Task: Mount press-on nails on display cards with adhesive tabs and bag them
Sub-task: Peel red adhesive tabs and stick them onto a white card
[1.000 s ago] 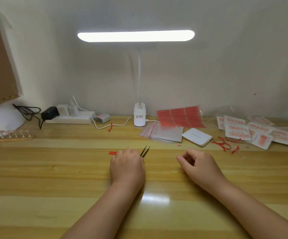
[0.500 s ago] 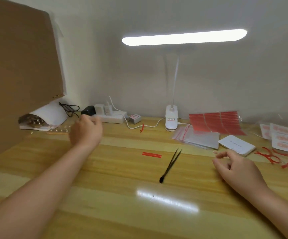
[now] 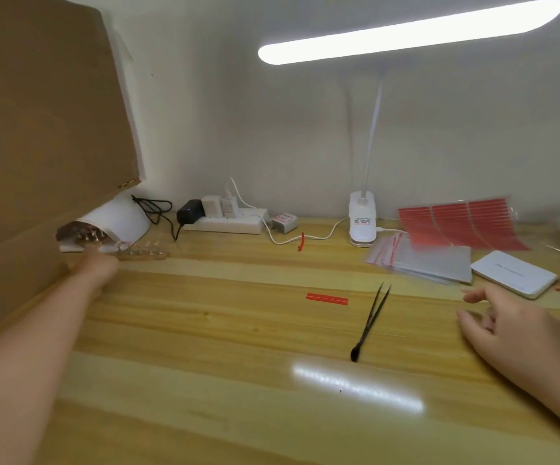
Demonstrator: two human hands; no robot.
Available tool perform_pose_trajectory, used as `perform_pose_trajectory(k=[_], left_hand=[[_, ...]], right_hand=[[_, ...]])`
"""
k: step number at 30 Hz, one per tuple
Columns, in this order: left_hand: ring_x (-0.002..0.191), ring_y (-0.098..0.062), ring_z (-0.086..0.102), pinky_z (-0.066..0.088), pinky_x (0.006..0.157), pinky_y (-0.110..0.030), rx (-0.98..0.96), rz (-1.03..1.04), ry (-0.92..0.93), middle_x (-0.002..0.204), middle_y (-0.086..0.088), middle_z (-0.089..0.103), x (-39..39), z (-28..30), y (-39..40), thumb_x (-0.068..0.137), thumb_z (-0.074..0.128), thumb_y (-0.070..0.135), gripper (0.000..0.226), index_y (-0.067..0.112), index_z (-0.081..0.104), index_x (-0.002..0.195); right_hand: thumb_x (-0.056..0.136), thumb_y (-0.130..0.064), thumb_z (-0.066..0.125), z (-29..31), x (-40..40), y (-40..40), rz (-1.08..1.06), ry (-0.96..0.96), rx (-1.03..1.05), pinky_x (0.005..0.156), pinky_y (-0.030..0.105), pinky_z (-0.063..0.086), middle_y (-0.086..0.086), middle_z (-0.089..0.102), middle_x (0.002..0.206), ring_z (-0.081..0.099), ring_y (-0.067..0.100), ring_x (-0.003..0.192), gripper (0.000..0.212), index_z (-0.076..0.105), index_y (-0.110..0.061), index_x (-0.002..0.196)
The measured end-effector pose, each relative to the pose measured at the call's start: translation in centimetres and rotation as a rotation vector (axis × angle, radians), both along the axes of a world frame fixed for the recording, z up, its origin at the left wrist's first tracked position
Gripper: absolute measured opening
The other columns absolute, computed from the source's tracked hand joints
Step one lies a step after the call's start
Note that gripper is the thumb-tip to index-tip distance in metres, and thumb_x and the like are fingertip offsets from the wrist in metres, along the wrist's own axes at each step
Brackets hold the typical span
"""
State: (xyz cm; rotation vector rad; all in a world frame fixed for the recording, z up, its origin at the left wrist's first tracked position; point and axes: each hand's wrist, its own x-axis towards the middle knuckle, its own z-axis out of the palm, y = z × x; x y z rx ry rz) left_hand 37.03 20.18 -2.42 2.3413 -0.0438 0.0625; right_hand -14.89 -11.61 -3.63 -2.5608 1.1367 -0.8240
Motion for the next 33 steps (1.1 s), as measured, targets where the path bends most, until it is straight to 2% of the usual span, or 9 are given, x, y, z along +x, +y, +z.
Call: perform_pose_trajectory(k=[2,4,9,16,21,26,29,31,33], left_hand=[[0.126,-0.044,0.042,0.041,0.095,-0.046,-0.006,-0.030,0.000,0.143,-0.025,0.041,0.5,-0.1,-0.3,0.091,0.039,-0.004,0.060,0.007,0.028,0.149],[0.128,-0.043,0.040,0.040,0.093,-0.044,-0.009,-0.037,-0.019,0.146,-0.024,0.039,0.7,-0.5,-0.4,0.091,0.041,-0.002,0.062,0.008,0.026,0.150],[0.100,-0.035,0.058,0.047,0.073,-0.036,0.064,-0.172,-0.095,0.133,-0.016,0.054,0.3,-0.9,-0.3,0.087,0.059,0.009,0.064,0.015,0.035,0.146],[0.131,-0.037,0.043,0.036,0.108,-0.051,0.183,-0.318,-0.216,0.142,-0.017,0.051,-1.7,-0.4,-0.3,0.085,0.074,0.020,0.075,0.013,0.034,0.148],[0.131,-0.028,0.047,0.035,0.108,-0.047,-0.014,-0.475,-0.252,0.139,-0.005,0.056,-9.0,1.3,-4.6,0.087,0.072,0.021,0.074,0.021,0.031,0.150],[0.114,-0.010,0.058,0.040,0.103,-0.036,-0.217,-0.759,-0.192,0.107,0.016,0.069,-19.5,3.4,-12.9,0.088,0.070,0.014,0.077,0.021,0.028,0.151],[0.103,-0.002,0.061,0.045,0.094,-0.029,-0.278,-0.877,-0.158,0.099,0.017,0.068,-25.3,3.5,-17.3,0.088,0.069,0.008,0.077,0.014,0.026,0.151],[0.103,-0.005,0.062,0.048,0.095,-0.031,-0.282,-0.911,-0.141,0.103,0.011,0.069,-28.1,3.0,-19.2,0.088,0.069,0.008,0.078,0.012,0.024,0.152],[0.106,-0.010,0.062,0.053,0.089,-0.034,-0.280,-0.905,-0.134,0.110,0.005,0.068,-30.1,2.5,-20.6,0.088,0.070,0.009,0.080,0.014,0.023,0.152]], right_hand=[[0.082,-0.028,0.069,-0.1,0.0,0.0,0.007,0.005,-0.010,0.048,0.029,0.042,-0.005,0.050,0.048,0.053,0.013,0.049,0.017,0.057,-0.026,0.095],[0.082,-0.027,0.070,0.0,0.0,0.0,0.009,0.007,-0.021,0.047,0.029,0.040,-0.005,0.049,0.048,0.053,0.013,0.049,0.017,0.058,-0.025,0.094],[0.083,-0.028,0.068,0.1,0.0,0.3,0.017,0.022,-0.032,0.049,0.030,0.044,-0.005,0.050,0.048,0.053,0.013,0.049,0.017,0.057,-0.026,0.096],[0.084,-0.025,0.067,0.2,0.0,0.4,0.039,0.029,-0.037,0.048,0.030,0.045,-0.006,0.051,0.049,0.053,0.011,0.049,0.012,0.058,-0.025,0.090],[0.086,-0.023,0.064,0.2,0.0,0.2,0.046,-0.009,-0.005,0.048,0.028,0.038,-0.007,0.049,0.050,0.050,0.008,0.051,0.008,0.059,-0.021,0.091],[0.089,-0.016,0.060,0.9,-0.7,-1.2,-0.021,-0.223,0.012,0.042,0.026,0.027,-0.007,0.045,0.049,0.043,0.010,0.043,0.004,0.059,-0.014,0.092],[0.091,-0.020,0.055,1.2,-1.8,-3.3,-0.162,-0.044,-0.138,0.069,0.035,0.044,0.005,0.063,0.089,0.057,0.025,0.083,0.025,0.063,-0.012,0.113],[0.096,-0.030,0.047,0.8,-2.3,-4.6,-0.249,0.202,-0.123,0.095,0.040,0.039,0.005,0.054,0.131,0.047,0.029,0.119,0.040,0.052,-0.018,0.134],[0.101,-0.037,0.038,0.4,-2.5,-5.3,-0.223,0.300,-0.047,0.106,0.040,0.032,-0.003,0.043,0.148,0.034,0.024,0.136,0.044,0.043,-0.023,0.142]])
